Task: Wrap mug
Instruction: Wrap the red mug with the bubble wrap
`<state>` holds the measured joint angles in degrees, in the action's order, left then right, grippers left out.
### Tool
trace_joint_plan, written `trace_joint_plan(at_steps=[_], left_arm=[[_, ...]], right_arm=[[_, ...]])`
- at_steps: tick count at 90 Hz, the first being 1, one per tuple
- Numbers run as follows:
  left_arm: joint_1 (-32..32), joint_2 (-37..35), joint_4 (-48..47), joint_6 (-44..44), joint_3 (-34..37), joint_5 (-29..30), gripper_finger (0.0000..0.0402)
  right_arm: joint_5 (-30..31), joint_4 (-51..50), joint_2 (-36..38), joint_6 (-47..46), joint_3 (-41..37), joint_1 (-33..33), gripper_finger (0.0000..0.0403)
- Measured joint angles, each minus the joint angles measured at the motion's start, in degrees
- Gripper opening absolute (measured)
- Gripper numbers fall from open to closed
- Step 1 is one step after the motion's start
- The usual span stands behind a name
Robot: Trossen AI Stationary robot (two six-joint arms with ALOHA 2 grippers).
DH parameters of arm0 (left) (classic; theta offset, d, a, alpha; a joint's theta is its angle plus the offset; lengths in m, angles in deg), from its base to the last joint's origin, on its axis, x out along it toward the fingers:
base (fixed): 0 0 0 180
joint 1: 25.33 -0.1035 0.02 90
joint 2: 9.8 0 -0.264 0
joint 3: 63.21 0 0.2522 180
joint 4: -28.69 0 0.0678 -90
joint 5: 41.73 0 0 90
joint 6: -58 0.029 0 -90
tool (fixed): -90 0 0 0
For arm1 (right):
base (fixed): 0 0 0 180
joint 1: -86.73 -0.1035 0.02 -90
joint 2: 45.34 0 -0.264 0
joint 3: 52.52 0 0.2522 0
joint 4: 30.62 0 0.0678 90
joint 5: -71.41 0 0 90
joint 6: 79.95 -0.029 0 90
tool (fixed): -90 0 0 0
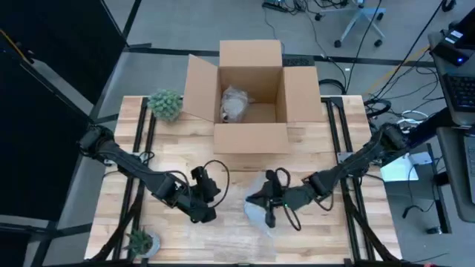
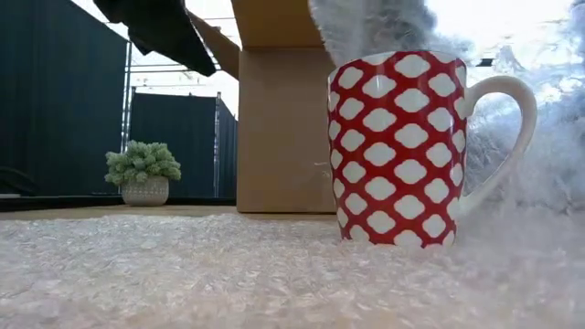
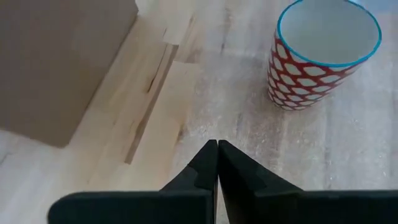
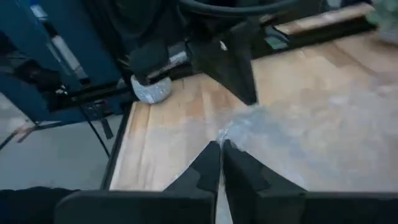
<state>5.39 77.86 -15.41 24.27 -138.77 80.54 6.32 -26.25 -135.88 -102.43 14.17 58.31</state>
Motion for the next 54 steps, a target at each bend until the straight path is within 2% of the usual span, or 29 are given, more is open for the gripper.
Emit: trace_joint_plan(at_steps=[7, 18, 26, 42, 54], left_arm=[[0.0, 0.0, 0.01, 0.06, 0.0, 0.0, 0.0], [0.0, 0.0, 0.01, 0.08, 0.0, 0.02, 0.0], [0.0, 0.0, -0.02, 0.08, 0.0, 0.04, 0.0], [0.0, 0.0, -0.09, 0.04, 0.0, 0.02, 0.0], [0.0, 0.0, -0.15, 0.06, 0.0, 0.0, 0.0]], right_arm=[[-2.56, 3.33, -2.33, 2.73, 0.0, 0.81, 0.0], [-2.81, 7.63, -6.54, 5.57, 0.0, 1.42, 0.0], [-4.56, 9.13, -9.46, 9.03, -0.02, 1.48, 0.0014], [-6.07, 11.66, -11.83, 10.56, 1.12, 1.79, 0.0096], [-5.9, 10.85, -11.51, 16.57, 4.04, 2.16, 0.0167]])
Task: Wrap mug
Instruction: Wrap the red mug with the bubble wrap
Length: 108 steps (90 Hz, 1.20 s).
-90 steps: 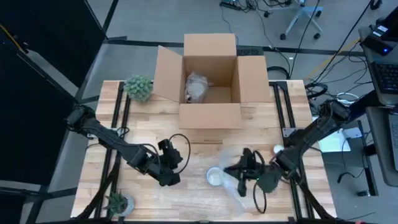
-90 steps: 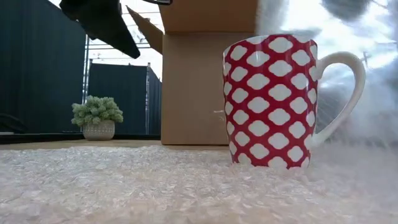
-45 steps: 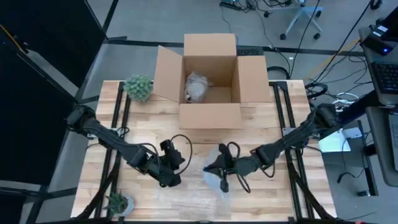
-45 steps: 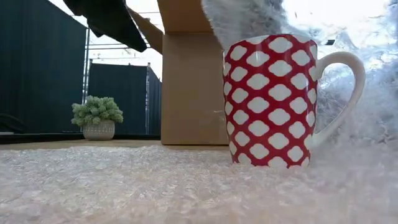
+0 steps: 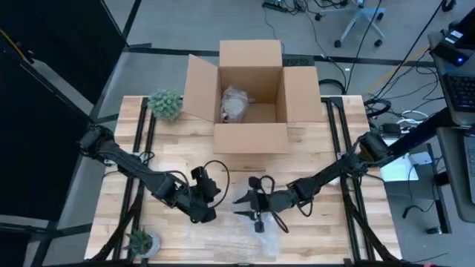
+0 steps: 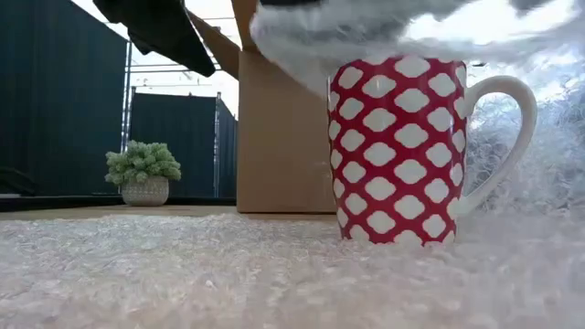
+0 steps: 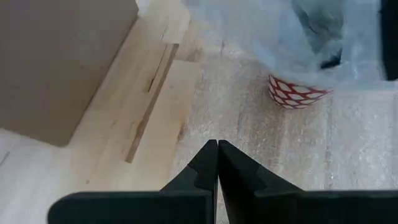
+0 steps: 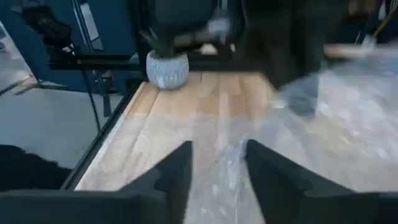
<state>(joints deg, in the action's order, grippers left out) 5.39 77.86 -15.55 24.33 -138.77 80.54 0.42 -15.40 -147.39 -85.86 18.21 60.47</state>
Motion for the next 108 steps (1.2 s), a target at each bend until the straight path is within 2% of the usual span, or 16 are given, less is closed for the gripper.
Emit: trace_joint_plan(at_steps=[8, 23, 36, 58, 69, 83, 92, 108], left_arm=[[0.0, 0.0, 0.02, 0.0, 0.0, -0.02, 0.0], [0.0, 0.0, 0.0, 0.0, 0.0, -0.19, 0.0], [0.0, 0.0, -0.05, 0.02, 0.0, -0.28, 0.0], [0.04, 0.0, -0.24, 0.12, 0.0, -0.31, 0.0], [0.06, 0.0, -0.3, 1.05, 0.0, -0.36, 0.0], [0.28, 0.33, -0.07, 1.07, 0.0, -0.38, 0.0], [0.31, 0.49, 0.17, 1.09, 0.0, -0.4, 0.0], [0.31, 0.66, 0.2, 1.14, 0.0, -0.5, 0.0]], right_arm=[[-0.03, -4.01, 0.17, 2.36, 3.69, 0.4, 0.0203], [-0.05, -20.96, -0.33, 2.64, 12.04, 1.77, 0.0238], [-0.12, -33.3, -1.05, 3.57, 17.36, 3.1, 0.0244], [-0.1, -55.49, 1.98, 2.54, 29.44, 1.9, 0.0238], [0.01, -63.47, 4.62, -2.14, 31.25, 0.74, 0.0238], [0.05, -77.61, 4.82, -14.75, 30.84, 0.28, 0.0238], [-0.27, -77.68, 3.81, -18.75, 28.4, 0.28, 0.0238], [-1.5, -72.87, 0.67, -19.5, 24.66, 0.85, 0.0238]])
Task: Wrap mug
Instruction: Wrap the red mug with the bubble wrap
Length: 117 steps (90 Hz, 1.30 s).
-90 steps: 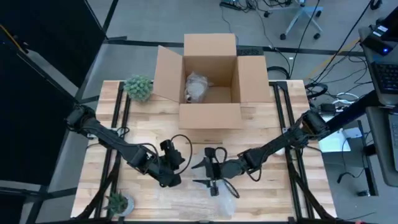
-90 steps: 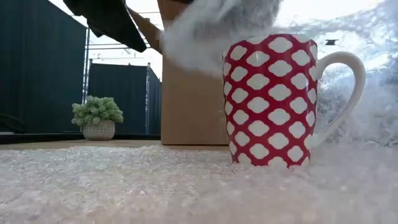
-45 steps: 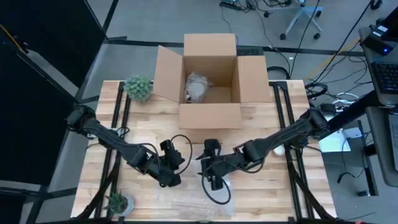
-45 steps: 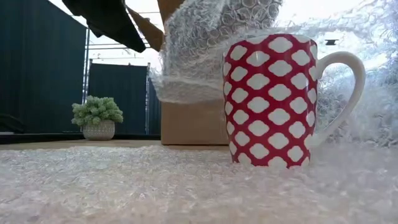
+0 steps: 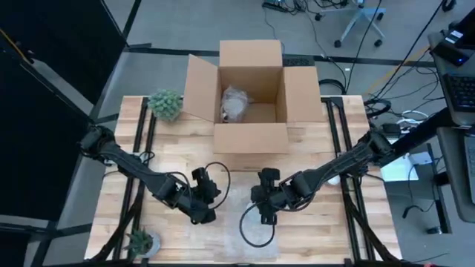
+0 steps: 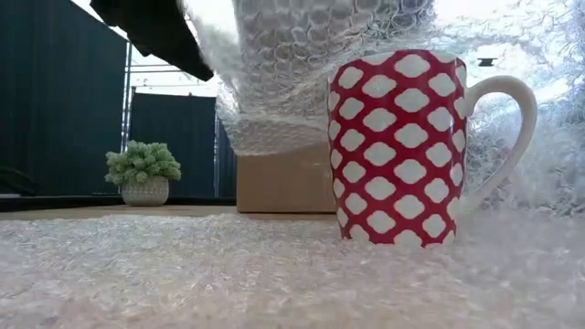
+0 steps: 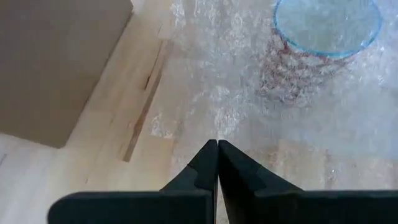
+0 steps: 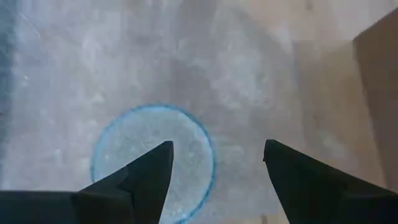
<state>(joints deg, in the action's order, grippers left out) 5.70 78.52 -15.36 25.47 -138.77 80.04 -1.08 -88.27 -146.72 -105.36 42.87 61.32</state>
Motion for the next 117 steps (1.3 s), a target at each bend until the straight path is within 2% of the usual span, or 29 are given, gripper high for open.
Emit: trace_joint_plan(at_steps=[25, 38, 55, 92, 108, 117], left_arm=[[0.0, 0.0, 1.56, -0.02, 0.02, -0.04, 0.0], [0.0, 0.0, 1.82, -0.02, 0.02, -0.07, 0.0], [0.0, 0.0, 2.46, 0.46, 0.02, -0.04, 0.0], [-0.37, 9.87, 24.2, 10.62, 0.04, -0.78, 0.0], [-1.4, 13.95, 34.88, 12.11, 0.02, -7.51, 0.0], [-2.6, 16.43, 40.17, 12.5, -0.13, -8.93, 0.0]], right_arm=[[0.04, 0.51, -7.58, 0.04, -0.59, 2.21, 0.0238], [-2.47, 0.98, -10.94, 0.19, -0.33, 2.95, 0.0238], [-4.7, 2.76, -10.99, 0.56, -0.47, 3.21, 0.0238], [-3.58, 4.76, -9.14, 1.83, -0.72, 3.24, 0.0238], [-3.61, 5.25, -9.12, 2.99, -0.72, 3.24, 0.0238], [-3.63, 6.08, -9.12, 4.05, -0.74, 3.24, 0.0238]])
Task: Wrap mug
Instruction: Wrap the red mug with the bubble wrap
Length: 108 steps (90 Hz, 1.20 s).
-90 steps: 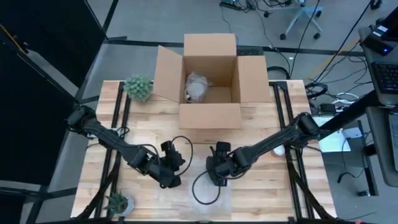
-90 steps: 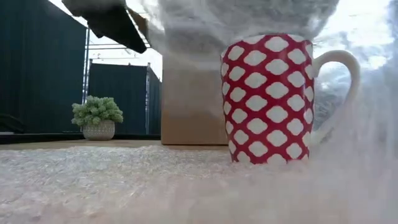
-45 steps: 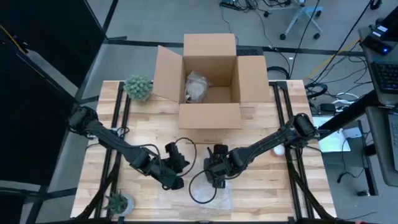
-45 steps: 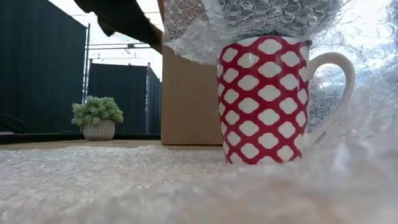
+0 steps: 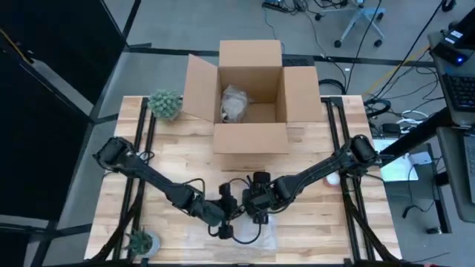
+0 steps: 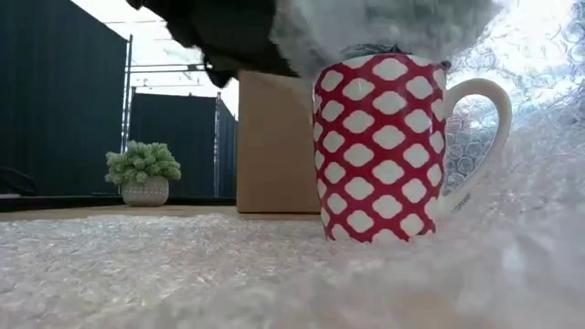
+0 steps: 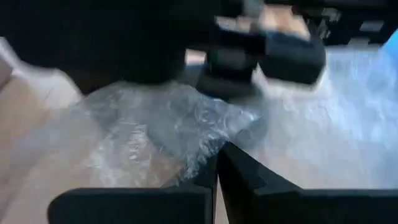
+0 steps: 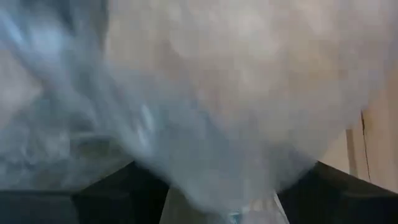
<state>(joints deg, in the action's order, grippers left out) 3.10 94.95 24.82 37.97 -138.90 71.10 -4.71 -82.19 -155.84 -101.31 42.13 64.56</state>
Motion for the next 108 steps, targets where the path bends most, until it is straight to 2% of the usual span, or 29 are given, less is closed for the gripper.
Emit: trace_joint_plan(at_steps=[13, 43, 87, 101, 108], left_arm=[[-1.48, 2.58, 4.33, -0.19, -0.28, -2.35, 0.0], [-2.76, 4.48, 4.18, -0.54, -0.59, -3.65, 0.0], [-2.82, 4.66, 5.33, -0.5, -0.37, -3.61, 0.0], [-2.82, 4.66, 5.33, -0.52, -0.37, -3.61, 0.0], [-2.82, 4.66, 5.33, -0.55, -0.35, -3.63, 0.0]], right_arm=[[0.1, 0.91, 0.0, 0.21, -0.07, 0.04, 0.0238], [-0.4, -0.41, 1.11, 1.03, -0.09, -0.02, 0.0238], [-0.34, -8.64, 15.73, -2.21, 0.07, -1.75, 0.0238], [4.69, -7.95, 15.94, -3.71, 0.19, -3.57, 0.0238], [5.19, -5.23, 14.52, -2.22, 0.2, -3.78, 0.0238]])
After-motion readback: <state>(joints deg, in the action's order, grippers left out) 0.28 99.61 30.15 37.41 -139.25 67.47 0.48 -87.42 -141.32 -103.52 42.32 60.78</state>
